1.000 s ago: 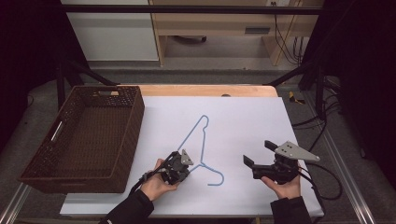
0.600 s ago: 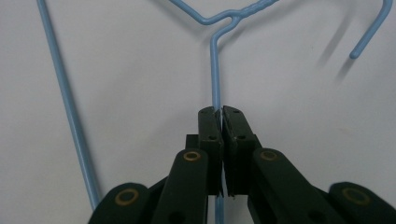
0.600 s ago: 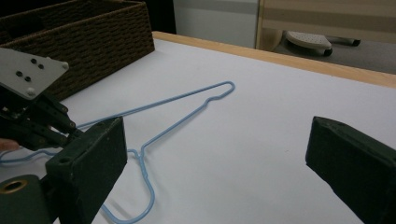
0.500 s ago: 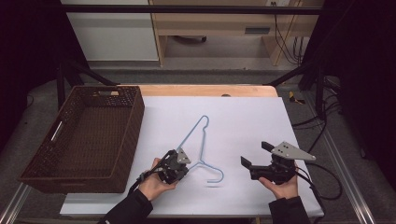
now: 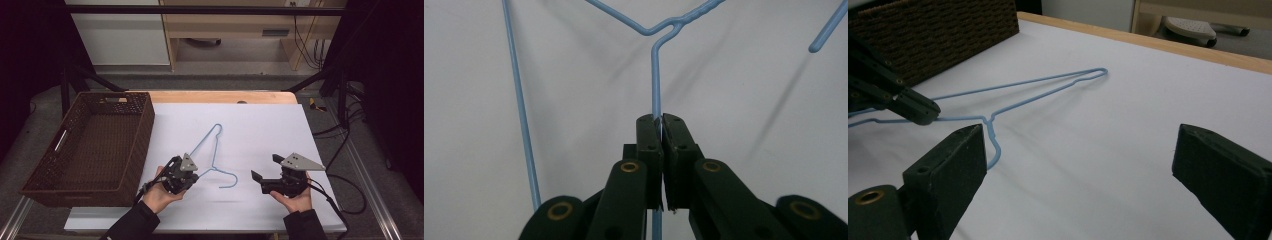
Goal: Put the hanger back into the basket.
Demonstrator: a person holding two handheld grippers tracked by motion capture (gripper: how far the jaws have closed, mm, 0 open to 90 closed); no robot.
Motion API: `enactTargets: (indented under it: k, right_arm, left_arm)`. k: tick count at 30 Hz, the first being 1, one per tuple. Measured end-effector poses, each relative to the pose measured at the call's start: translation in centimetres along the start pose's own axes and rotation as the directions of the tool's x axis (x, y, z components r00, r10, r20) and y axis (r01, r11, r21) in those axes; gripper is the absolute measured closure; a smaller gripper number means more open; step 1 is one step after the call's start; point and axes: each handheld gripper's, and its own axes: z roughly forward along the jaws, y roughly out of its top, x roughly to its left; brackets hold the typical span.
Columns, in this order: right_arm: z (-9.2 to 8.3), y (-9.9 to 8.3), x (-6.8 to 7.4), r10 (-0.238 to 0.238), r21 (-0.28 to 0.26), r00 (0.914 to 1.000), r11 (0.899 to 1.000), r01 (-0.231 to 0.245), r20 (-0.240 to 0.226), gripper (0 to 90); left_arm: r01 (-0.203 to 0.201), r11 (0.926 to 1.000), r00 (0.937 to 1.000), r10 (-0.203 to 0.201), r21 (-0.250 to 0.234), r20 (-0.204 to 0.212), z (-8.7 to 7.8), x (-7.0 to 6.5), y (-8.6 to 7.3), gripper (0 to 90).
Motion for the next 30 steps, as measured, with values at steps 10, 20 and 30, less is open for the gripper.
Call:
enactTargets:
  k: [10, 20, 30]
  right_arm:
    - [1.6, -0.7, 0.5, -0.003, 0.038, 0.9995, 0.999, 0.005, -0.032, 9.7]
    - [3.8, -1.4, 1.5, -0.021, 0.065, 0.9943, 0.997, 0.028, -0.105, 14.1]
    - [7.0, -0.4, 3.7, -0.018, 0.035, 0.9764, 0.999, 0.026, -0.215, 21.5]
  left_arm:
    - [0.019, 0.9993, 0.9998, -0.019, -0.034, -0.009, -1.4, 0.6, 0.1, 87.2]
    - [0.035, 0.9972, 0.9993, -0.035, -0.067, -0.01, -2.6, 1.1, 0.3, 87.2]
    - [0.043, 0.9963, 0.9989, -0.044, -0.075, -0.014, -2.8, 1.2, 0.2, 87.2]
